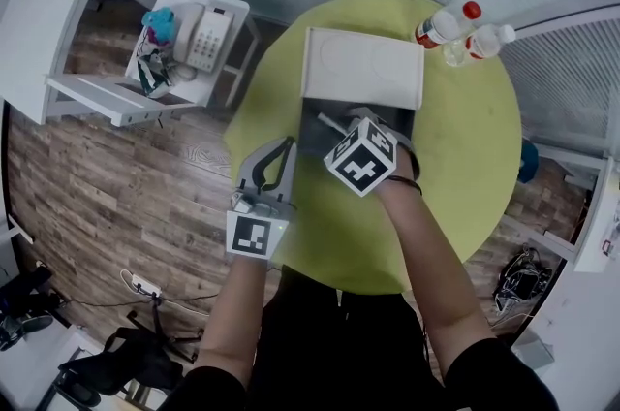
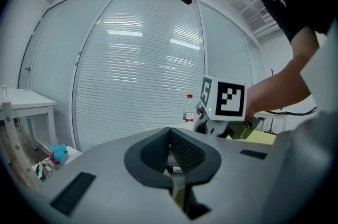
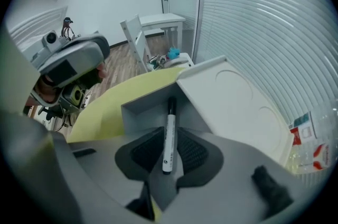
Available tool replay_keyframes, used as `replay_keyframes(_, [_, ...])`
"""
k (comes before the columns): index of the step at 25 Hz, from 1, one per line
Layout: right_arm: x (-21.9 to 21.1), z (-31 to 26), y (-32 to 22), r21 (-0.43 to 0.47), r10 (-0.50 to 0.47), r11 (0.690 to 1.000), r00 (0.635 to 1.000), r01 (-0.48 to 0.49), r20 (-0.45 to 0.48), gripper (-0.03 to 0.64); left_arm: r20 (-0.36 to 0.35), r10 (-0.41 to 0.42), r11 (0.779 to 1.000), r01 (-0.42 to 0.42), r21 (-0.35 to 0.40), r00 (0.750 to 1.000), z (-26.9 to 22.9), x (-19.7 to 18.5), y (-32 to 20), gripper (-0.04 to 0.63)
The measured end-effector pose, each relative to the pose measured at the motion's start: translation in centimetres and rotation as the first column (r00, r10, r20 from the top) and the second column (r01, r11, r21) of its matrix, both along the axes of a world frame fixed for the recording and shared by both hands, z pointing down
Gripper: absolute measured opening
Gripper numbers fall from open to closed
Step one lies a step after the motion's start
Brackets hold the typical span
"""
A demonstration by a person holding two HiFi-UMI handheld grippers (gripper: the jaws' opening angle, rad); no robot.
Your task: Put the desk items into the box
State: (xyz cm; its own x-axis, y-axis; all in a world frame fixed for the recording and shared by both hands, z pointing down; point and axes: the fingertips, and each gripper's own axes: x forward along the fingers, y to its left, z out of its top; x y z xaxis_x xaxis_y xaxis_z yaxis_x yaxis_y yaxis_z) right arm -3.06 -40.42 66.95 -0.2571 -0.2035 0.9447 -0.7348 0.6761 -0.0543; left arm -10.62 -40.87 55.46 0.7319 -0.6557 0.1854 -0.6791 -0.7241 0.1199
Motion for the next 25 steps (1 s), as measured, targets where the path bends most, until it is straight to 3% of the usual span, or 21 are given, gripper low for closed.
replay_keyframes(5, [0.8, -4.0, 0.7, 0.108, -0.024, 0.994, 0.998, 0.018, 0.051, 0.081, -0.006, 0.009, 1.0, -0.009, 0.005, 1.0, -0.8, 1.1, 1.2, 0.012])
replay_keyframes(9, [1.5, -7.7, 2.5, 0.255, -0.076, 0.967, 0.983, 0.03, 0.17, 0.071, -0.018, 0.022, 1.0, -0.023, -0.01, 1.0, -1.9, 3.0, 3.3, 0.012])
replay_keyframes(16, [3.8, -11.9, 7.2, 0.475, -0.158, 0.879, 0.928, -0.024, 0.338, 0.037, -0.018, 0.05, 0.999, -0.049, 0.015, 0.999, -3.5, 6.3, 6.2, 0.012])
replay_keyframes(20, [4.9, -15.1, 8.2, 0.599, -0.216, 0.792, 0.862, -0.121, 0.459, 0.028, -0.027, 0.066, 0.998, -0.066, 0.013, 0.997, -3.9, 8.2, 7.5, 0.012])
replay_keyframes(22, [5.4, -16.1, 8.5, 0.62, -0.214, 0.762, 0.831, -0.187, 0.513, 0.021, -0.032, 0.07, 0.997, -0.07, 0.013, 0.997, -3.9, 9.0, 8.0, 0.012])
replay_keyframes(25, [5.8, -17.0, 8.8, 0.626, -0.214, 0.74, 0.797, -0.244, 0.564, 0.017, -0.041, 0.063, 0.998, -0.063, -0.002, 0.997, -3.7, 9.3, 8.4, 0.011])
